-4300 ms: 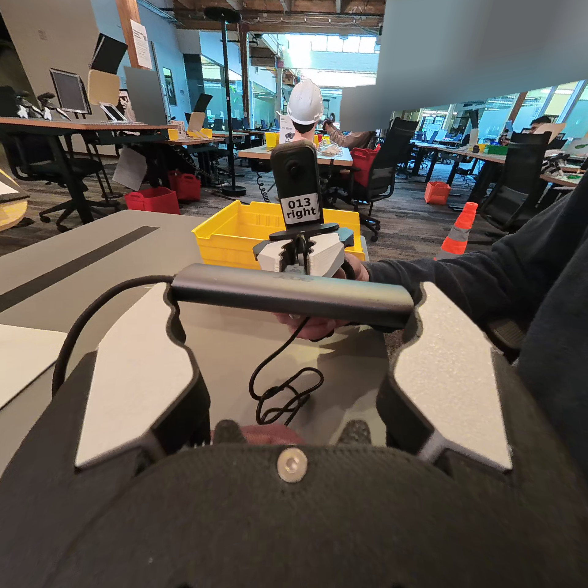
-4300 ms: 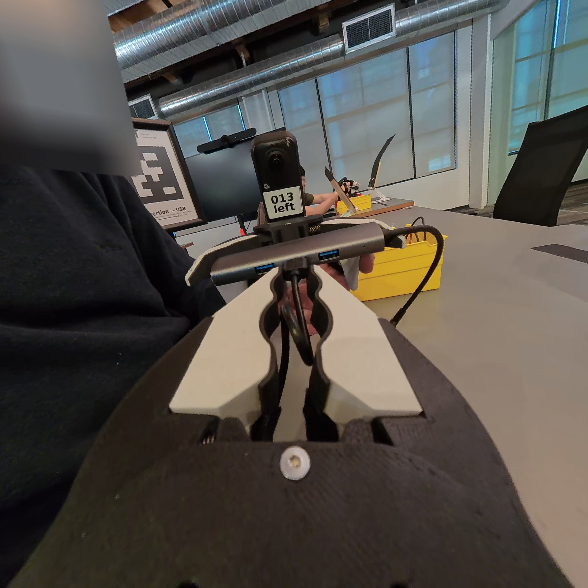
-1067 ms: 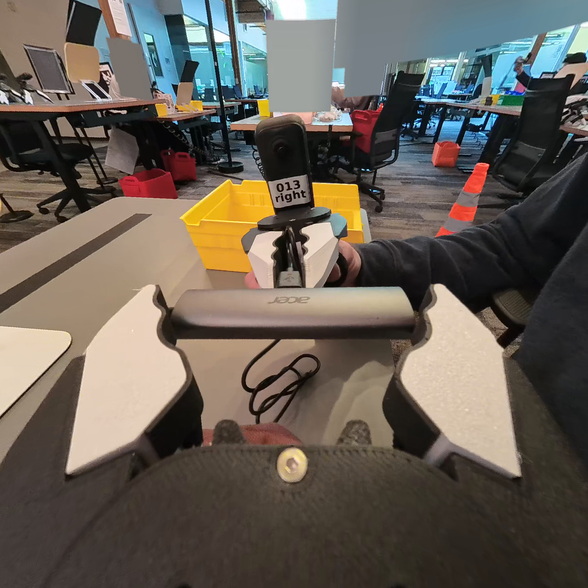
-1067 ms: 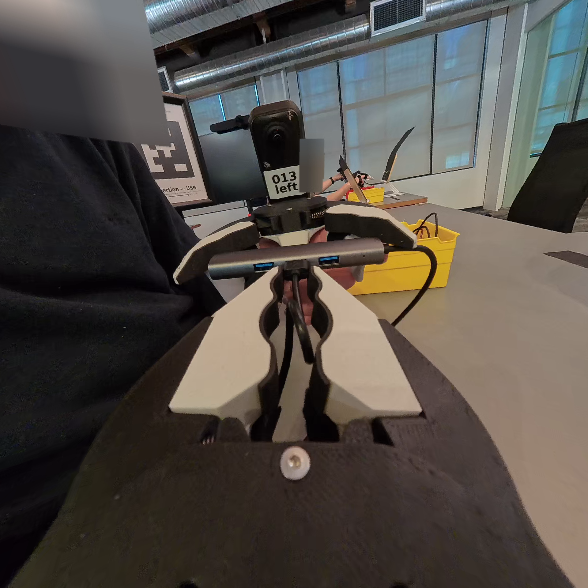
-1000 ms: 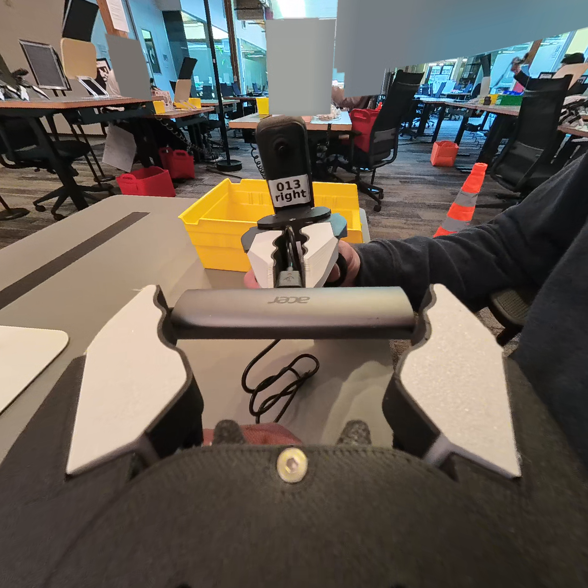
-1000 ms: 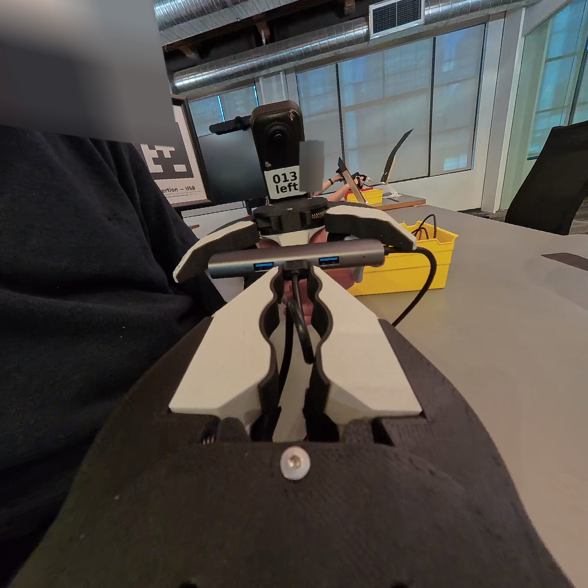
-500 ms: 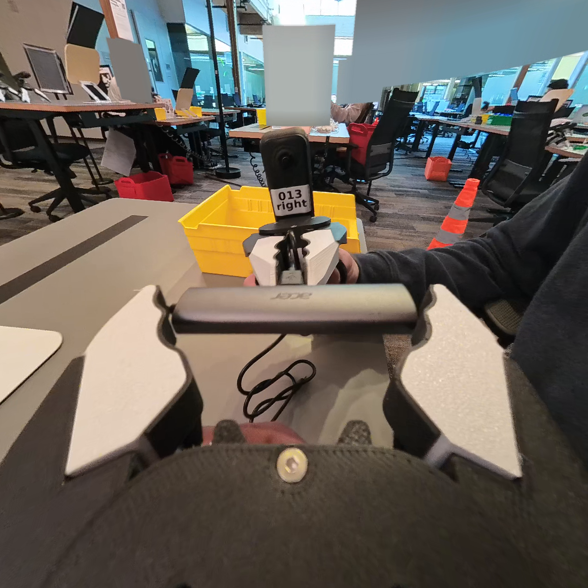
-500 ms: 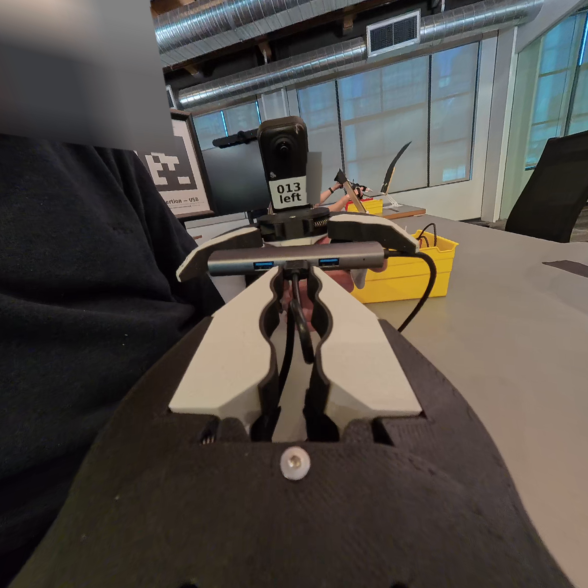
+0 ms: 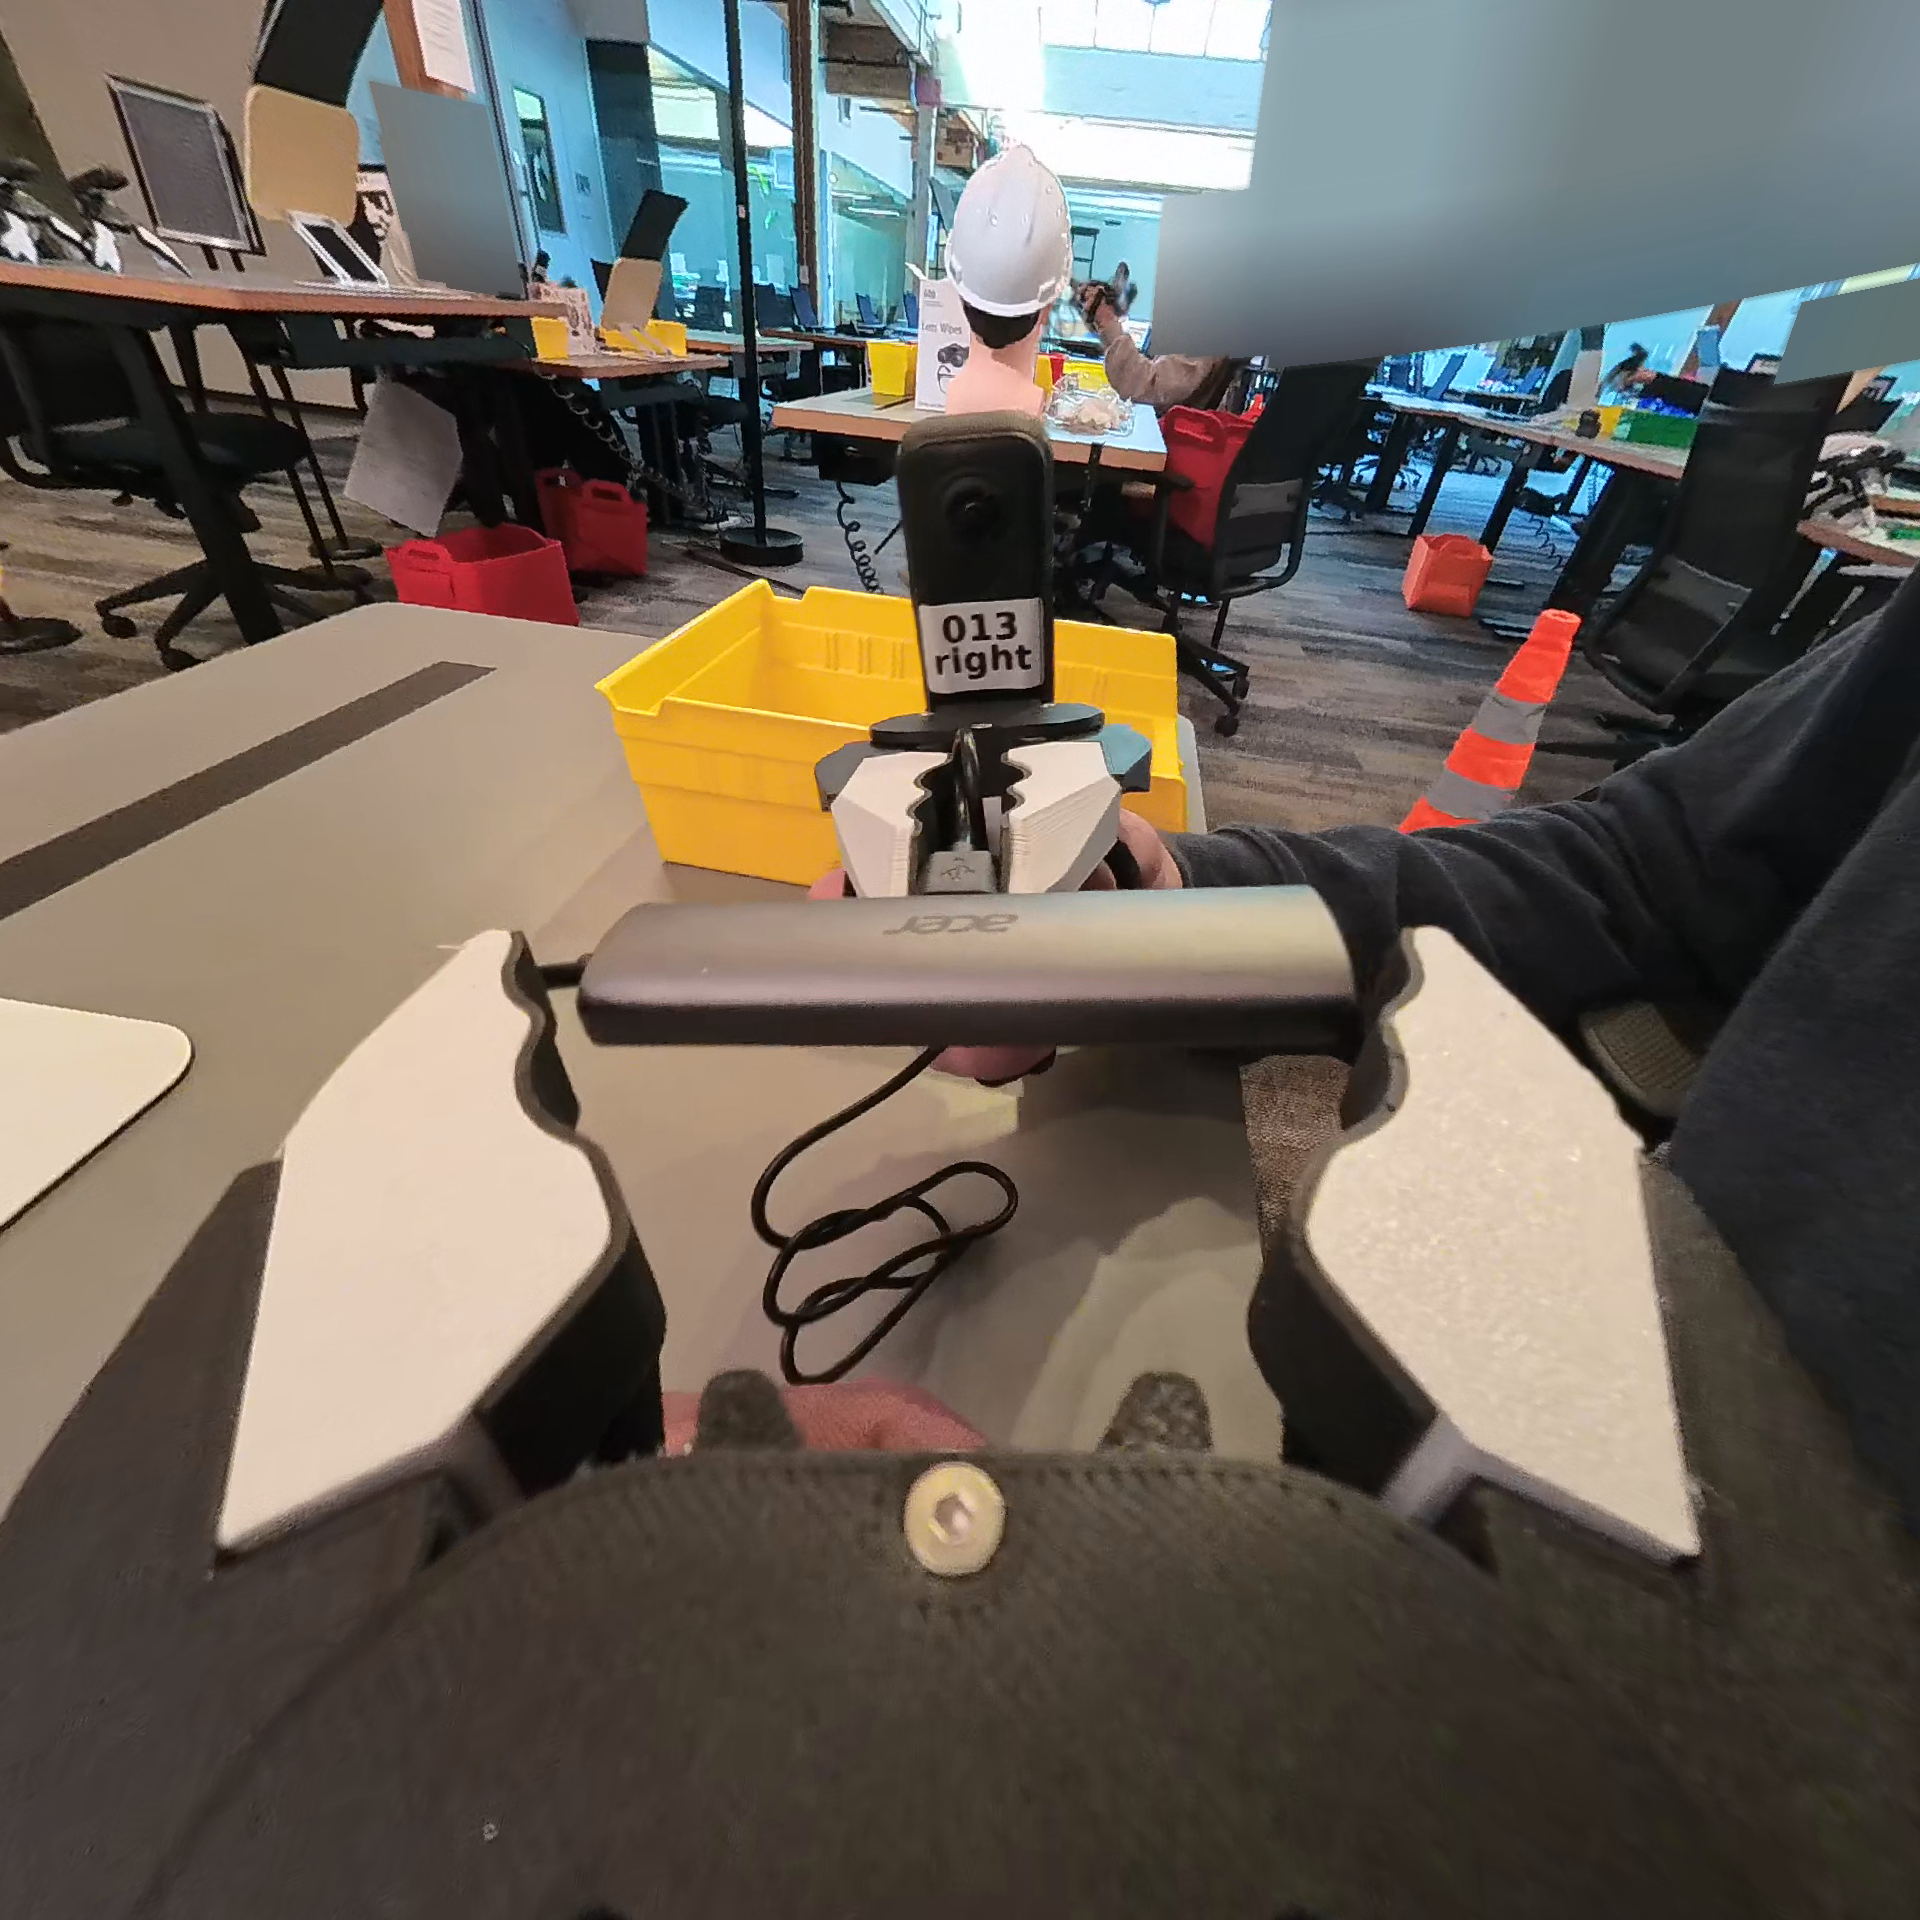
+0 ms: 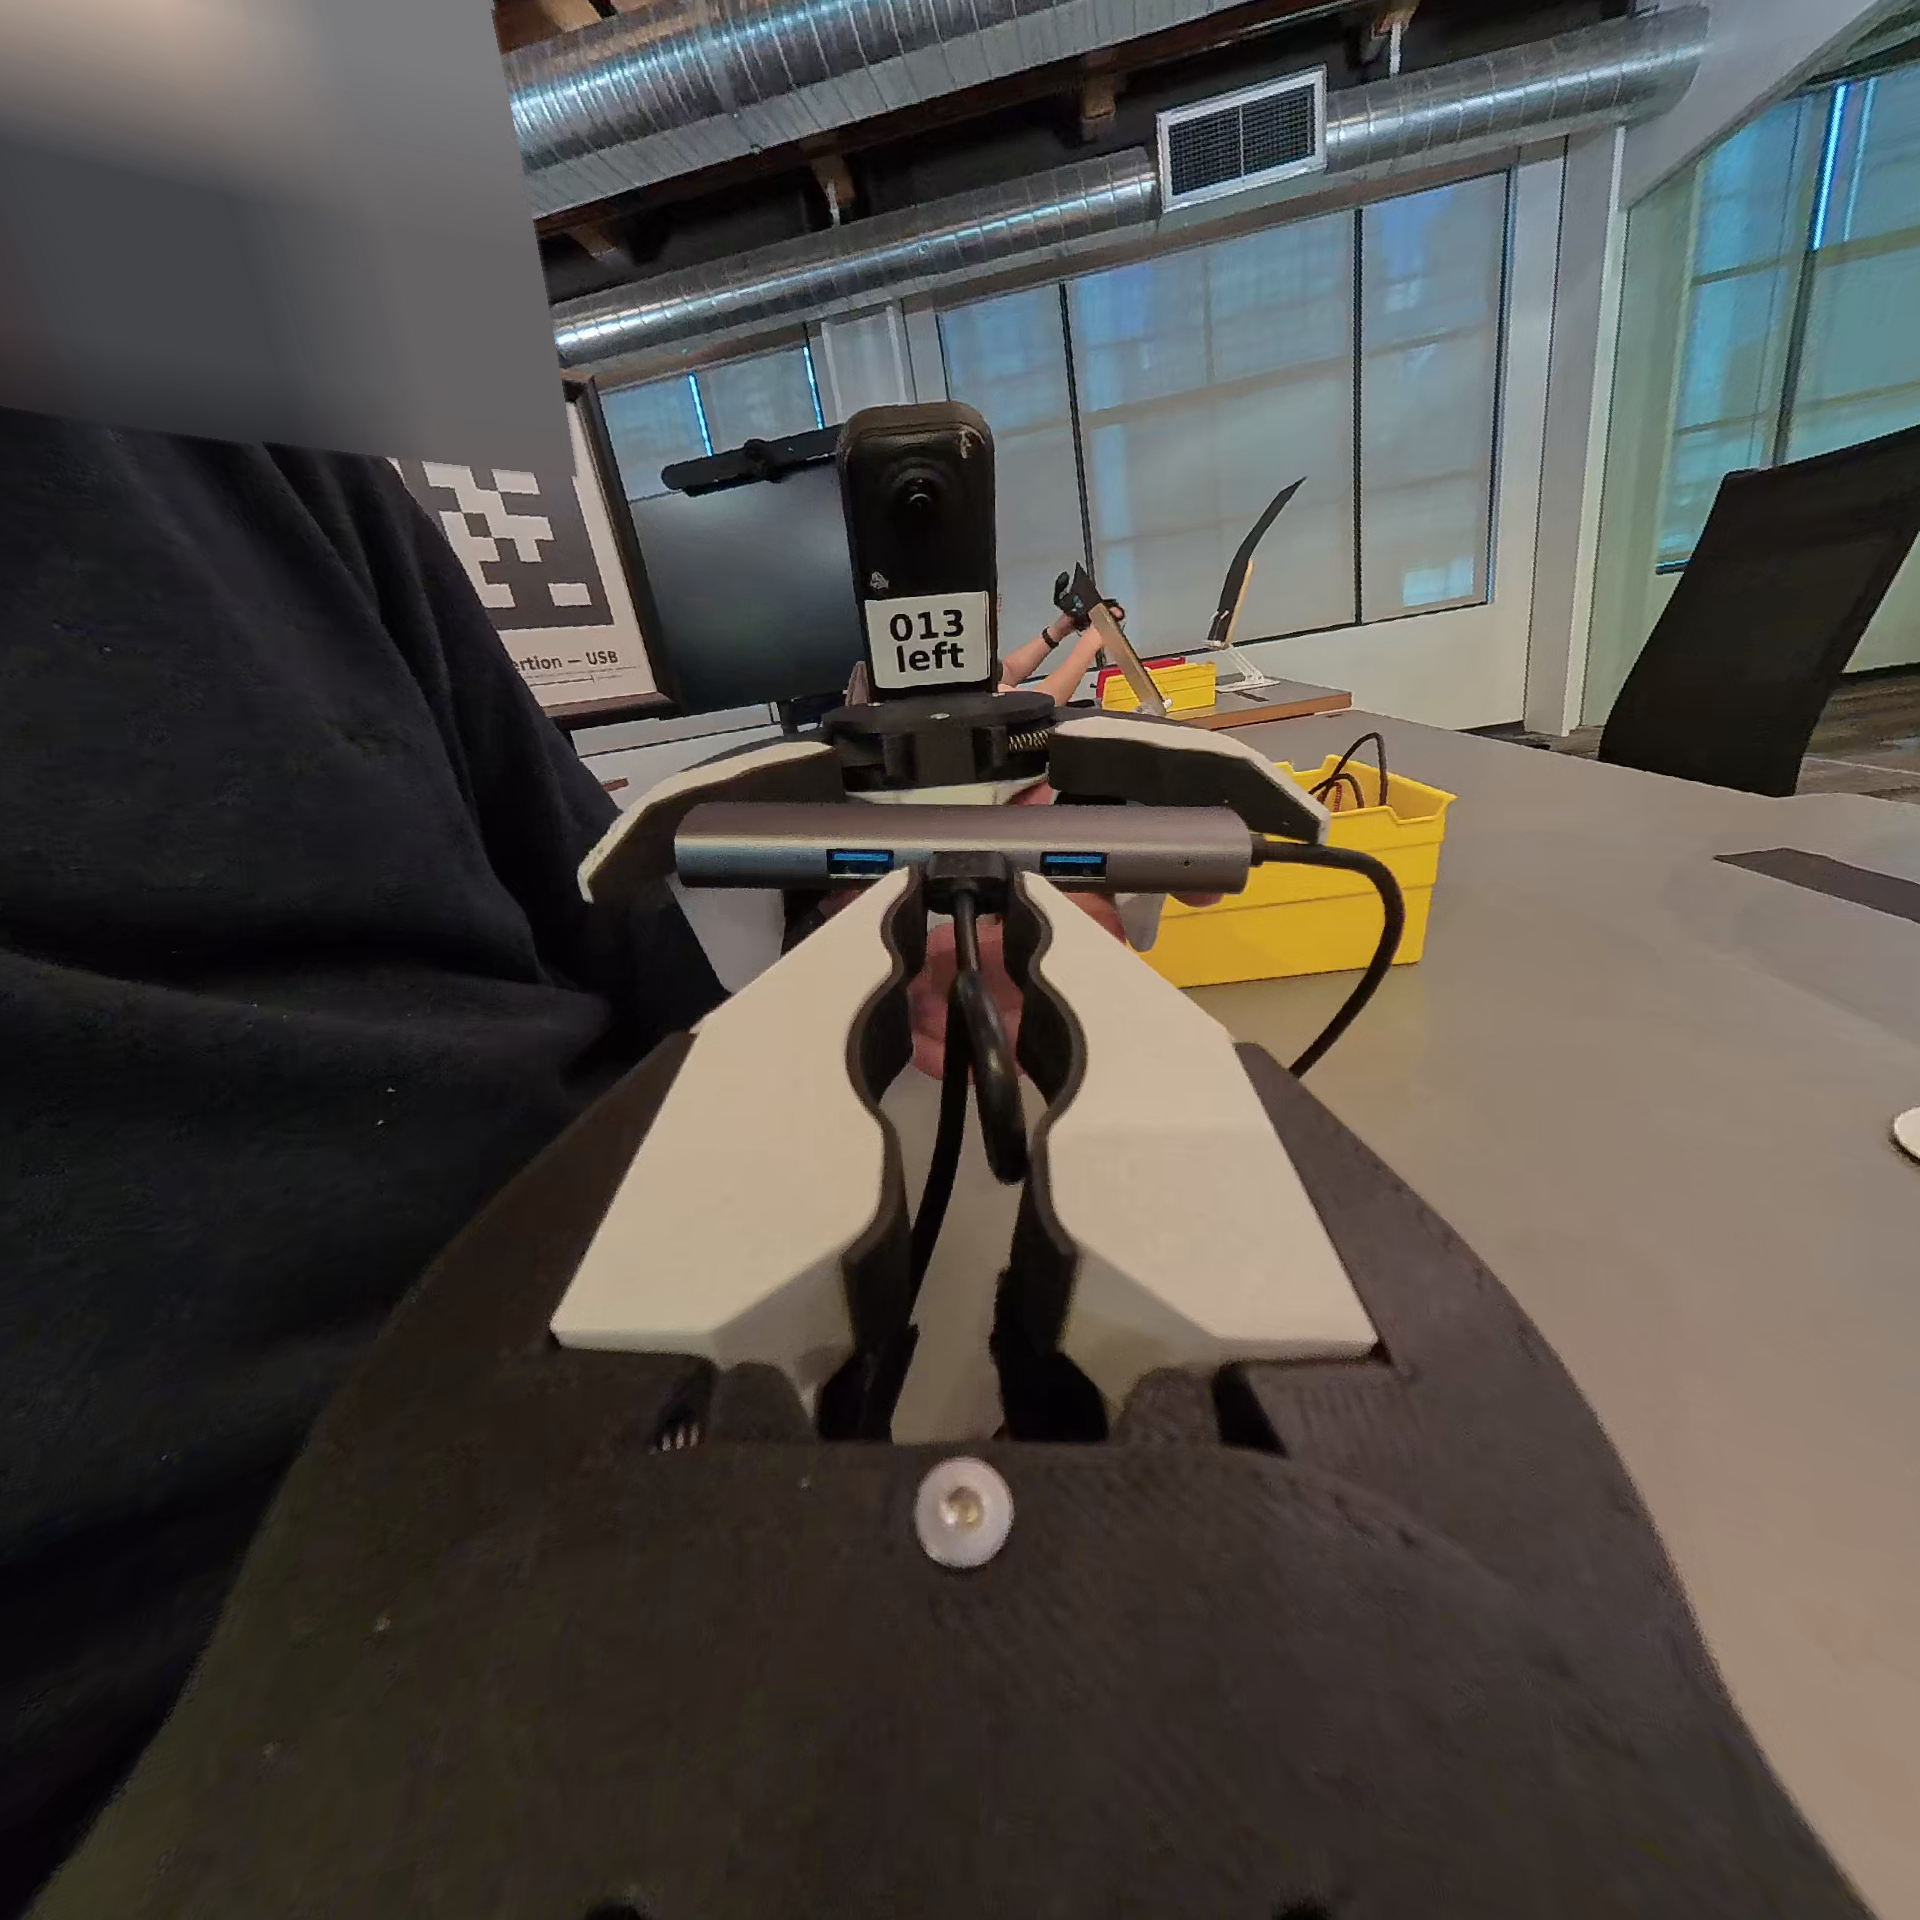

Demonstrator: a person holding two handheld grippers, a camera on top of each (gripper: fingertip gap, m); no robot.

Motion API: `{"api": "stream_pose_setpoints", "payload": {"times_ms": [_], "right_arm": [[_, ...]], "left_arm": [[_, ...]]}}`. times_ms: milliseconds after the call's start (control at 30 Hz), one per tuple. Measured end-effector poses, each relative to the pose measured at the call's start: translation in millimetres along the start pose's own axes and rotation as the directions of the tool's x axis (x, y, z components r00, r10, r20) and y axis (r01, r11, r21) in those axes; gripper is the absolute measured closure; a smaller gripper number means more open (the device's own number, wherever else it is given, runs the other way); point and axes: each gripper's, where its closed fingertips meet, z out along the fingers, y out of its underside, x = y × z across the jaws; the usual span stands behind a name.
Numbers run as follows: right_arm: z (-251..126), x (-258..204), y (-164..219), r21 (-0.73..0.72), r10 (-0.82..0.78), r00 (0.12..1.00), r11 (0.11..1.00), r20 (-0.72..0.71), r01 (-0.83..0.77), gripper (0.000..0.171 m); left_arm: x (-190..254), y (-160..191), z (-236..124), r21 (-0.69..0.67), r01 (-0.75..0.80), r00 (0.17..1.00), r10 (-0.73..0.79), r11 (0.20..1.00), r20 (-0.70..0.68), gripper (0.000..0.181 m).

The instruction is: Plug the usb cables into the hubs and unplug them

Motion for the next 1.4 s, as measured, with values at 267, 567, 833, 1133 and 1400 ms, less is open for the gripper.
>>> {"api": "stream_pose_setpoints", "payload": {"times_ms": [267,567,833,1133,1400], "right_arm": [[-2,1,-1,-0.01,-0.016,1.0,1.0,-0.011,0.016,0.159],[0,-1,3,-0.019,0.006,1.0,1.0,0.003,-0.006,0.159],[-2,-3,3,-0.032,0.033,0.999,0.999,0.023,-0.032,0.159],[0,-2,8,-0.061,0.022,1.0,0.998,0.003,-0.021,0.159],[-1,-4,7,-0.066,0.029,0.999,0.997,0.02,-0.028,0.159]], "left_arm": [[2,1,2,-0.009,0.022,1.0,-0.022,1.0,-0.006,0.039],[1,6,6,-0.048,-0.041,0.999,0.042,0.998,0.028,0.039],[0,12,8,-0.083,-0.105,0.993,0.109,0.991,0.049,0.036],[-1,15,11,-0.092,-0.134,0.988,0.14,0.987,0.069,0.035],[0,14,11,-0.084,-0.154,0.985,0.16,0.984,0.07,0.035]]}}
